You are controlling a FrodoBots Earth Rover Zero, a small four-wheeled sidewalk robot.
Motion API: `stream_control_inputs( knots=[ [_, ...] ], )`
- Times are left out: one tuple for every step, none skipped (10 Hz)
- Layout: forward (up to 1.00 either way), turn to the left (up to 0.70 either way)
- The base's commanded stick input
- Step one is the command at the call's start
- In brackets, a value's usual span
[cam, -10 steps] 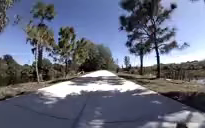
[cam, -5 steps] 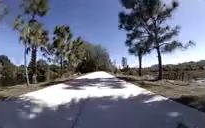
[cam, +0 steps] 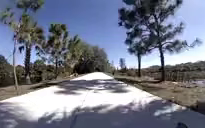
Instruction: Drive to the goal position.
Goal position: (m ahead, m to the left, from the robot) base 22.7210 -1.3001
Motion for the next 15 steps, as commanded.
stream_control_inputs(
  knots=[
    [1.00, 0.00],
    [1.00, 0.00],
    [1.00, 0.00],
    [1.00, 0.00],
    [1.00, 0.00],
    [1.00, 0.00],
    [1.00, 0.00],
    [1.00, 0.00],
    [1.00, 0.00],
    [1.00, 0.00],
    [1.00, 0.00],
    [1.00, 0.00],
    [1.00, 0.00],
    [1.00, 0.00],
    [1.00, 0.00]
  ],
)
